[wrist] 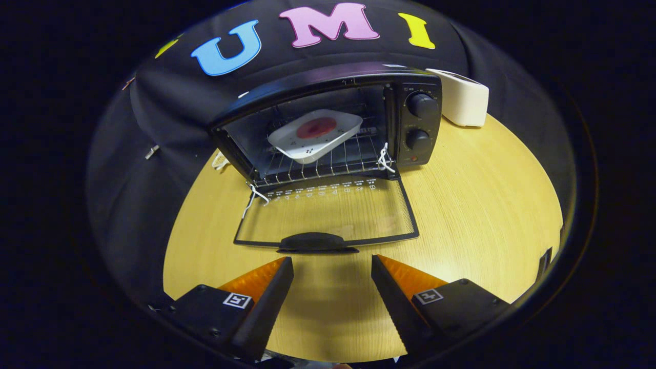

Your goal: Open the toaster oven, put the food inside, and close the toaster oven door.

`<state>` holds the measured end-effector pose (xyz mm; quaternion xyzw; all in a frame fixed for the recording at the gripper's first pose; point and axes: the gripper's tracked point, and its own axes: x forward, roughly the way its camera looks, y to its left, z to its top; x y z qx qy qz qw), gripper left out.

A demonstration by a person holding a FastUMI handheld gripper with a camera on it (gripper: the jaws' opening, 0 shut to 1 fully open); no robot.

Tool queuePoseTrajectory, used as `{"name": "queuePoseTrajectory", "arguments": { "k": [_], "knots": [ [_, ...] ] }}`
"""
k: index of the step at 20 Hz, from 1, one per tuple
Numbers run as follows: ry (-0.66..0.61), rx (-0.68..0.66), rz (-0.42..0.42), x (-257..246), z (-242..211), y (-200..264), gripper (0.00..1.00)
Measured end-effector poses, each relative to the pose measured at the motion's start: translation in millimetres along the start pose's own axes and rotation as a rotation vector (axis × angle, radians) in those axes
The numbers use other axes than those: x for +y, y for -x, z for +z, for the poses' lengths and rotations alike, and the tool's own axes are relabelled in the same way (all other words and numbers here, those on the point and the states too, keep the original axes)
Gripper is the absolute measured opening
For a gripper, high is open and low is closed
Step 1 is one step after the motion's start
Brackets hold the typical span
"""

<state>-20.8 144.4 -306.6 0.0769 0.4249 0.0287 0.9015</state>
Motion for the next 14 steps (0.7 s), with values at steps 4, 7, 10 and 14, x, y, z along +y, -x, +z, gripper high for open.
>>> {"name": "queuePoseTrajectory", "arguments": {
  "k": [4, 7, 10, 14],
  "knots": [
    [0.083, 0.035, -0.056, -6, -15, -15, 0.99],
    [0.138, 0.043, -0.099, -11, -22, -28, 0.99],
    [0.181, 0.042, -0.123, -11, -23, -39, 0.99],
    [0.208, 0.039, -0.129, -6, -25, -48, 0.99]
  ]
}}
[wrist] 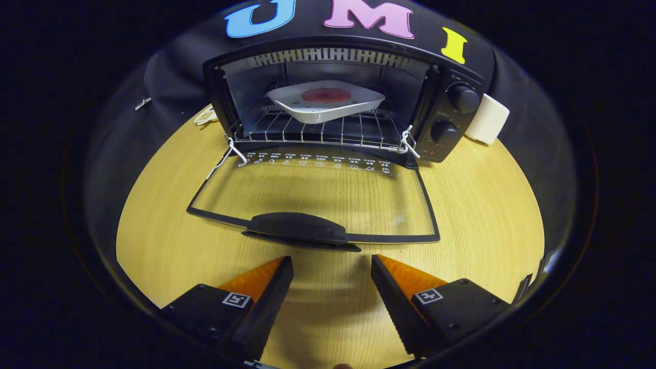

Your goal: Open the toaster oven, put the food inside, and close the toaster oven door.

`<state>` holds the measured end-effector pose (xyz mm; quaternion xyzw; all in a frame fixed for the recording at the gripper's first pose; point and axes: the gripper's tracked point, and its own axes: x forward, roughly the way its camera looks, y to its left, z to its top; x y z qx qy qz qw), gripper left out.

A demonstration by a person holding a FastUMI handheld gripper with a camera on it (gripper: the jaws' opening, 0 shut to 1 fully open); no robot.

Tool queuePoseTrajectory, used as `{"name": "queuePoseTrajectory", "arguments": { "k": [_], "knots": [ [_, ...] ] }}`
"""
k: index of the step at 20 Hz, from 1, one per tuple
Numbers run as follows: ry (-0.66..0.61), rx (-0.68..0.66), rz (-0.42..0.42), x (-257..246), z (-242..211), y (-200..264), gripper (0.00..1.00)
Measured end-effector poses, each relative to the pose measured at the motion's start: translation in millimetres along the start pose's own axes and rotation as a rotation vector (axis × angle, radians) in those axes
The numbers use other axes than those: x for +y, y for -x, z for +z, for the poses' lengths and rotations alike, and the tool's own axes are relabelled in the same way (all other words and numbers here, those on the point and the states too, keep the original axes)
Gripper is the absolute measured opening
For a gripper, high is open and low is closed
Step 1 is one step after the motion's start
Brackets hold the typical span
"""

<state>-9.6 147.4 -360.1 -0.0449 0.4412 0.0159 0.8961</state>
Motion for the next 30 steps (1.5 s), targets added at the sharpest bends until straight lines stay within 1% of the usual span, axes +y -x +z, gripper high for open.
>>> {"name": "queuePoseTrajectory", "arguments": {
  "k": [4, 7, 11, 15, 17, 19, 25, 27, 29, 30],
  "knots": [
    [0.021, -0.019, -0.01, 0, 13, -7, 1.0],
    [0.05, -0.02, -0.021, 0, 14, -6, 1.0],
    [0.072, -0.048, 0.004, 1, 24, 11, 1.0],
    [0.123, -0.097, 0.016, 1, 36, 27, 1.0],
    [0.11, -0.123, 0.031, 4, 44, 38, 0.99],
    [0.088, -0.156, 0.052, 10, 54, 48, 0.99],
    [0.117, -0.288, 0.06, 10, 96, 74, 1.0],
    [0.109, -0.318, 0.056, 5, 108, 72, 1.0],
    [0.12, -0.389, 0.051, 2, 129, 82, 0.99],
    [0.146, -0.431, 0.039, -2, 142, 87, 0.99]
  ]
}}
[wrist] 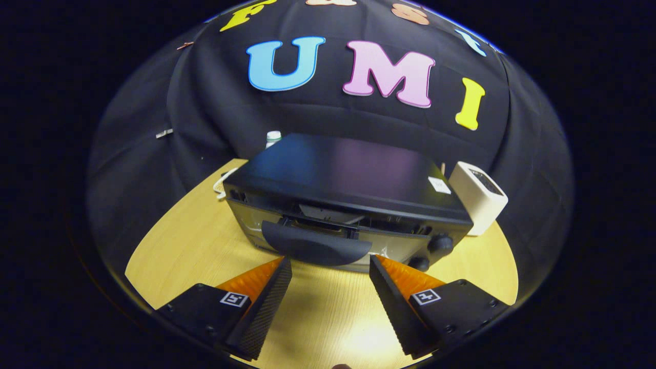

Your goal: Open the toaster oven, put the food inside, and close the toaster oven door.

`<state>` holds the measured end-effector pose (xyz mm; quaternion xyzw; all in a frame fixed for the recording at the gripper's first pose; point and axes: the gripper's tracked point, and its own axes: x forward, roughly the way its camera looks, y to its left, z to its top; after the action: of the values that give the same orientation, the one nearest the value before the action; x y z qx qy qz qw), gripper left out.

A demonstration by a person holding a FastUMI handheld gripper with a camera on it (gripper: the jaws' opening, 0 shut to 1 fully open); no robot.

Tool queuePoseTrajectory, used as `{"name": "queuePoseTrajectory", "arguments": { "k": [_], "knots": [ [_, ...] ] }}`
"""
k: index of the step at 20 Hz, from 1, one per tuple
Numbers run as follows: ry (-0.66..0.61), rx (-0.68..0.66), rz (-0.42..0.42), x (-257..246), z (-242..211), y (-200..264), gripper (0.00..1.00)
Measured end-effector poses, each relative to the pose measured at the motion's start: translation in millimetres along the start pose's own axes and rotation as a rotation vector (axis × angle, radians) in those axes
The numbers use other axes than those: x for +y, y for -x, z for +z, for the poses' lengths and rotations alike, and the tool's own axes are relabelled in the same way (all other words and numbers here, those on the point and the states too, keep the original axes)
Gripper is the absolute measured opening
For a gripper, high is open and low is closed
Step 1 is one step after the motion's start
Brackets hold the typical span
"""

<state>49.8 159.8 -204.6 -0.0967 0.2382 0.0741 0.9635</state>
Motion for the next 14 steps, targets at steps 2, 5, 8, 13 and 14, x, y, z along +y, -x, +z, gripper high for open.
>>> {"name": "queuePoseTrajectory", "arguments": {
  "k": [2, 5, 8, 13, 14],
  "knots": [
    [0.045, -0.041, -0.013, -11, 20, -3, 0.99],
    [0.042, -0.144, 0.003, -19, 46, 20, 0.99],
    [0.028, -0.245, 0.003, -40, 69, 63, 0.99],
    [0.024, -0.407, -0.049, -92, 99, 134, 0.99],
    [0.01, -0.41, -0.062, -104, 96, 146, 0.98]
  ]
}}
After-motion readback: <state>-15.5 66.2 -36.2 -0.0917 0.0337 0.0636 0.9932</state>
